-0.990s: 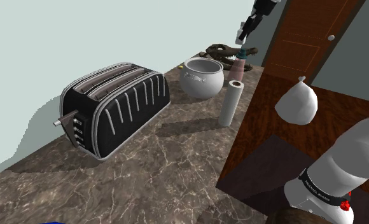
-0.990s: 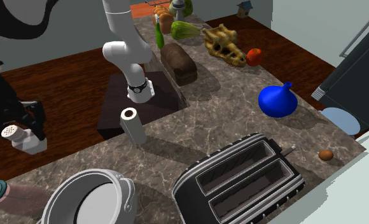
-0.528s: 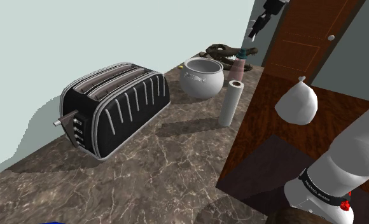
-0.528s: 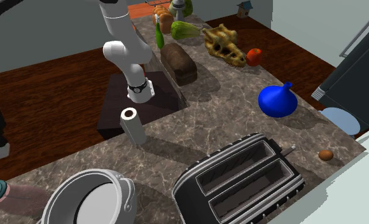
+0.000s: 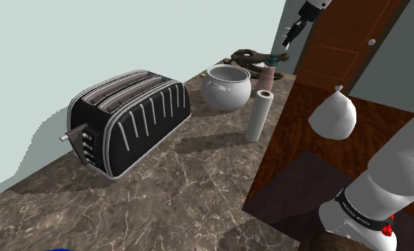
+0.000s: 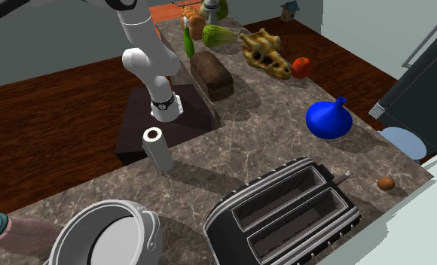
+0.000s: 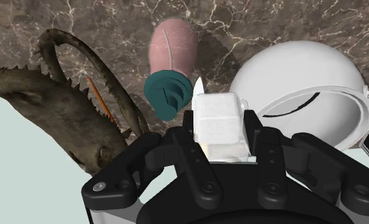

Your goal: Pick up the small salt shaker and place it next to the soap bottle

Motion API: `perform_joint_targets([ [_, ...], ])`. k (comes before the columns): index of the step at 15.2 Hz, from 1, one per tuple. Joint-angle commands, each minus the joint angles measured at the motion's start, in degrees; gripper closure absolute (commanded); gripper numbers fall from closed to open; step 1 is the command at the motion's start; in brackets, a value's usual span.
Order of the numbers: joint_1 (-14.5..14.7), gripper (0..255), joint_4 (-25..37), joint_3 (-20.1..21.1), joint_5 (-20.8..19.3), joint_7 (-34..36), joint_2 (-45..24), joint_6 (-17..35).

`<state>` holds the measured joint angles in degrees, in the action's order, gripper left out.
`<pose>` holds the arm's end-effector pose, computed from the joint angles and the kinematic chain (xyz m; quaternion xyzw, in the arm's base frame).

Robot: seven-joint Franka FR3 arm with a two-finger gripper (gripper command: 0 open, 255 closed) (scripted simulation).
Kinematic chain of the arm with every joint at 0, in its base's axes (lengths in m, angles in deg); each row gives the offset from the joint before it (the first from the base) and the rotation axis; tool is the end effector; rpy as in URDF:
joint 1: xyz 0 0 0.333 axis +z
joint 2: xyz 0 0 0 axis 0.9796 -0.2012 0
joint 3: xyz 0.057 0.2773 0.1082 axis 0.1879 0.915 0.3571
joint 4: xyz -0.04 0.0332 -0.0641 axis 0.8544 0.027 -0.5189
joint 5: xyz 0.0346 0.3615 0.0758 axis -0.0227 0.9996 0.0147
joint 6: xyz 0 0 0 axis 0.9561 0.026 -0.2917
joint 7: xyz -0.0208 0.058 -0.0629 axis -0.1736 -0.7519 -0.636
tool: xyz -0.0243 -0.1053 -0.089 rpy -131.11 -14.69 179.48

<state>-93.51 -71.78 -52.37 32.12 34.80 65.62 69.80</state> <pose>0.5062 -0.2960 0.5424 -0.9775 -0.1201 -0.1704 0.0331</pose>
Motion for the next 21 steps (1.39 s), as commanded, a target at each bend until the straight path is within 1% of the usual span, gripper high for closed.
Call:
perform_joint_targets([
  [1, 0.0, 255, -1.3, 0.0, 0.2, -0.5, 0.0, 1.3],
  [11, 0.2, 255, -8.5, 0.2, 1.3, -2.7, -0.4, 8.5],
  [21, 0.2, 255, -14.1, 0.5, 3.4, -5.4, -2.0, 15.3],
])
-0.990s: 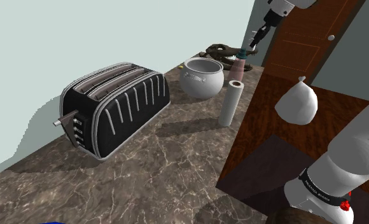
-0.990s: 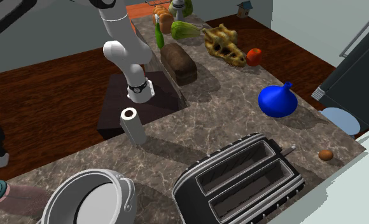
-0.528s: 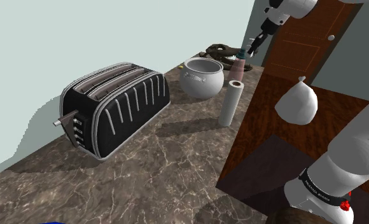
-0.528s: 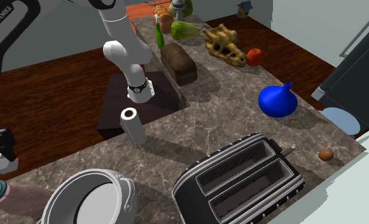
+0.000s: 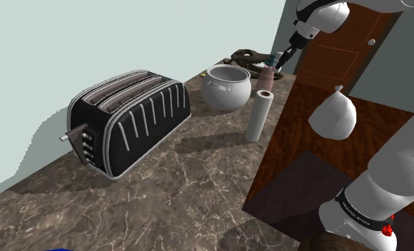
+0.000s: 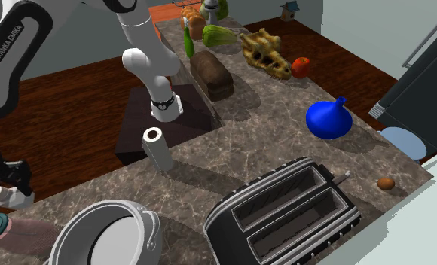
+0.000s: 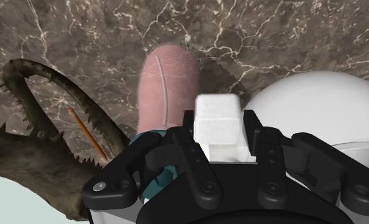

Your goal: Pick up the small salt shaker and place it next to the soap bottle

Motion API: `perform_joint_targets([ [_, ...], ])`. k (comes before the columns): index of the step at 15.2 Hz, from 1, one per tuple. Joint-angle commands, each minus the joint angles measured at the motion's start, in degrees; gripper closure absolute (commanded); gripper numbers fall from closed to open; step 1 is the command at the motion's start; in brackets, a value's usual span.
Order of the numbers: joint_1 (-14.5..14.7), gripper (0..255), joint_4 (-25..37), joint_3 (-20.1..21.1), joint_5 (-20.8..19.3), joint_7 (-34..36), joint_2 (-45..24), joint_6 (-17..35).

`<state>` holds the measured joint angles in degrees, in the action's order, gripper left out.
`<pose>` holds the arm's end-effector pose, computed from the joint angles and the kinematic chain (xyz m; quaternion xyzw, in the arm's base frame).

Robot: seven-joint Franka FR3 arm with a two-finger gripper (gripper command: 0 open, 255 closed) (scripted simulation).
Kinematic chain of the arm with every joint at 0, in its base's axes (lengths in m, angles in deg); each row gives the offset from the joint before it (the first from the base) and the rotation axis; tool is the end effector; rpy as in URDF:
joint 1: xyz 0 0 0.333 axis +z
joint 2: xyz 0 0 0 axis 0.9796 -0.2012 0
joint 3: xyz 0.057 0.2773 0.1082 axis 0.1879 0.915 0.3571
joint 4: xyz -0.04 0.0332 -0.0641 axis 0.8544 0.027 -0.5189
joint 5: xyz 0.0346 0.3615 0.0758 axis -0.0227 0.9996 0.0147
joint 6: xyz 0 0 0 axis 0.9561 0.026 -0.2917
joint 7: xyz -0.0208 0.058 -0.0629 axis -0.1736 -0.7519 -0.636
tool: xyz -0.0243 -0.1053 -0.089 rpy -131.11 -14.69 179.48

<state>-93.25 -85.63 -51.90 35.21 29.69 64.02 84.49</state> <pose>0.5062 -0.2975 0.4382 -0.9775 -0.1202 -0.1704 0.0332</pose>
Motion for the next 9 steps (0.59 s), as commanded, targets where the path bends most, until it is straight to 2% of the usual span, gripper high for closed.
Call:
perform_joint_targets([
  [1, 0.0, 255, -0.7, 0.1, 0.6, -0.6, -0.7, 1.3],
  [9, -0.1, 255, -4.1, 0.5, 3.0, -3.3, -2.9, 6.4],
])
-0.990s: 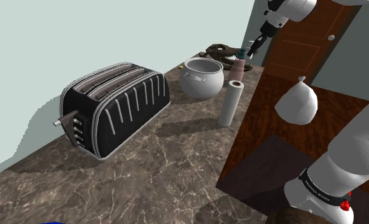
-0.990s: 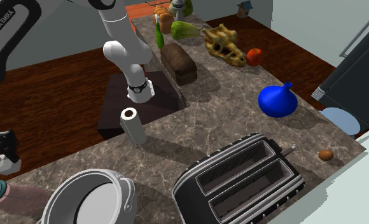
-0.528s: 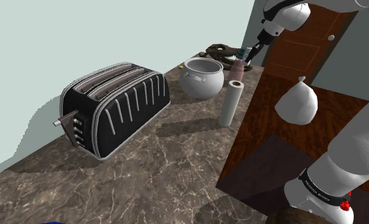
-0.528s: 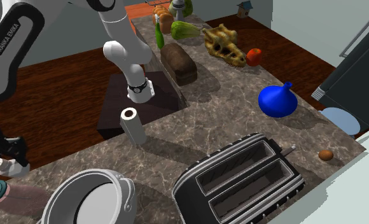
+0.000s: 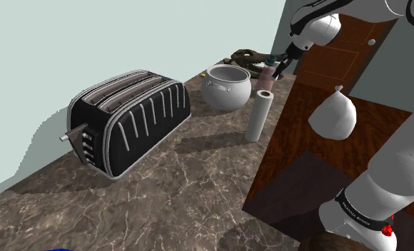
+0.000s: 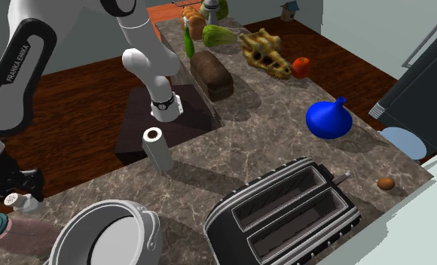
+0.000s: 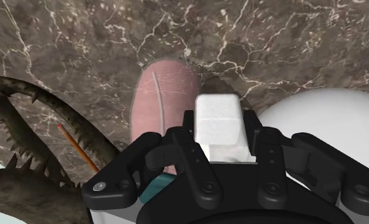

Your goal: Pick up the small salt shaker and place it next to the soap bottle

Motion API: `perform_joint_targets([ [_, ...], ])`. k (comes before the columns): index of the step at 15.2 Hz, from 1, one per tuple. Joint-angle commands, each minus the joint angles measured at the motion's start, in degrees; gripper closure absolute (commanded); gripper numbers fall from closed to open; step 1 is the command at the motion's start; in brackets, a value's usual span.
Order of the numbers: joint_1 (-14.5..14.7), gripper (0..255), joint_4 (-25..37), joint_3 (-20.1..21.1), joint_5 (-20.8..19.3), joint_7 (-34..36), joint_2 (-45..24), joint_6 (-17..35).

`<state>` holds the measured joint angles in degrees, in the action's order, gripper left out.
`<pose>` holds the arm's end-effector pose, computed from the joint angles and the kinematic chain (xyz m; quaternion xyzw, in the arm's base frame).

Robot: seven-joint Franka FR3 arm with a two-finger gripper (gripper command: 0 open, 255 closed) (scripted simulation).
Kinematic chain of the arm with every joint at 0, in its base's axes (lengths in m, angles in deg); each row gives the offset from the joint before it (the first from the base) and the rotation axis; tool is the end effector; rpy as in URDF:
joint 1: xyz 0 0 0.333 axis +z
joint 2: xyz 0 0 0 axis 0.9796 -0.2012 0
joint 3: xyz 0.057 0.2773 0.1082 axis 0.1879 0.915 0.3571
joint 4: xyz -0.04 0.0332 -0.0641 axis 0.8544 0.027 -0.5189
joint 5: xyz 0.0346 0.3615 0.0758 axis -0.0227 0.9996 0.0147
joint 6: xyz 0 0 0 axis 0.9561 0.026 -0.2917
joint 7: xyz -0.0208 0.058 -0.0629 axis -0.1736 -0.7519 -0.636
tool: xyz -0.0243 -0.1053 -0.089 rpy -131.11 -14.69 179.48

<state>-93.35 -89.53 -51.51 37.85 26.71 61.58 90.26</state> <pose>0.5069 -0.2983 0.3930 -0.9775 -0.1201 -0.1703 0.0331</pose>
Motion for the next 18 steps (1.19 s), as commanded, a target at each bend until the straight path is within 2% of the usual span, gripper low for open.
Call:
perform_joint_targets([
  [1, 0.0, 255, -0.6, 0.1, 0.8, -0.7, -0.8, 1.3],
  [18, -1.1, 255, -4.7, 2.2, 8.3, -8.2, -7.9, 11.0],
])
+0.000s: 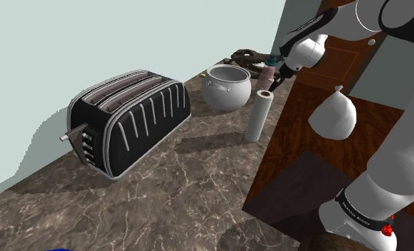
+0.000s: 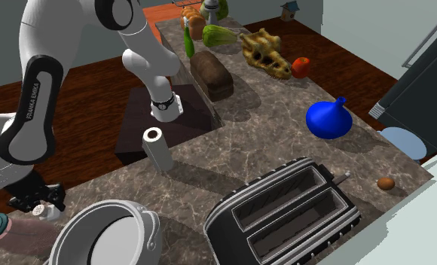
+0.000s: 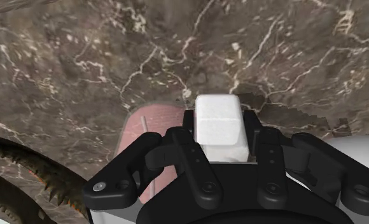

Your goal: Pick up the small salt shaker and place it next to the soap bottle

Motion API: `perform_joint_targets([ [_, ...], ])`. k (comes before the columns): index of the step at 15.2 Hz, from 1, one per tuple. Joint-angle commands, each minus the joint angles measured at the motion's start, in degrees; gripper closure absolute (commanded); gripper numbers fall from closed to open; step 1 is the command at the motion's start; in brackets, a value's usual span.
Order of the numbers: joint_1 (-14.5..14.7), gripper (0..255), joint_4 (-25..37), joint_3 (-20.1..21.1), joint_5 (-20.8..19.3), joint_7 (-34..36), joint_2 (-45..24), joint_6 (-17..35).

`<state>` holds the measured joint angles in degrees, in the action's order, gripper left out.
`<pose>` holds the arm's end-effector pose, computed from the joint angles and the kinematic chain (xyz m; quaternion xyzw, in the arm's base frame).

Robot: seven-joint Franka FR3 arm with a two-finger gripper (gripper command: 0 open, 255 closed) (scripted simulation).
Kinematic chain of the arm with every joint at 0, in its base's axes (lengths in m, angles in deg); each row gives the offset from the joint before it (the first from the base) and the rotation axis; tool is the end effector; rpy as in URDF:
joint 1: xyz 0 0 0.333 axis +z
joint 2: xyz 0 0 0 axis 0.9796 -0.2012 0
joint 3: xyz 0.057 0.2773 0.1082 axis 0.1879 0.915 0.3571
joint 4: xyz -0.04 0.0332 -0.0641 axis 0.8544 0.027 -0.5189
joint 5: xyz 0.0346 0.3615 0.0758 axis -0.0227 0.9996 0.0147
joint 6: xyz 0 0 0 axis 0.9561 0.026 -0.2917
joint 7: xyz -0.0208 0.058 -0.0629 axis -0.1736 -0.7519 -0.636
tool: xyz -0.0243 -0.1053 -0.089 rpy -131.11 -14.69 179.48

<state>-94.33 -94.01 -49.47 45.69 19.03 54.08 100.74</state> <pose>0.5091 -0.2991 0.3017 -0.9774 -0.1201 -0.1705 0.0331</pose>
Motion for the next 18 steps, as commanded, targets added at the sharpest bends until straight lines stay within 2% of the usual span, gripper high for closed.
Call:
perform_joint_targets([
  [1, -0.3, 255, -0.4, 0.4, 1.3, -1.2, -1.1, 1.3],
  [9, -0.3, 255, -0.4, 0.4, 1.3, -1.2, -1.1, 1.3],
  [10, -0.3, 0, -0.4, 0.4, 1.3, -1.2, -1.1, 1.3],
  [15, -0.3, 0, -0.4, 0.4, 1.3, -1.2, -1.1, 1.3],
  [18, -0.1, 0, -1.1, -1.2, -2.3, 1.0, 3.6, -2.3],
])
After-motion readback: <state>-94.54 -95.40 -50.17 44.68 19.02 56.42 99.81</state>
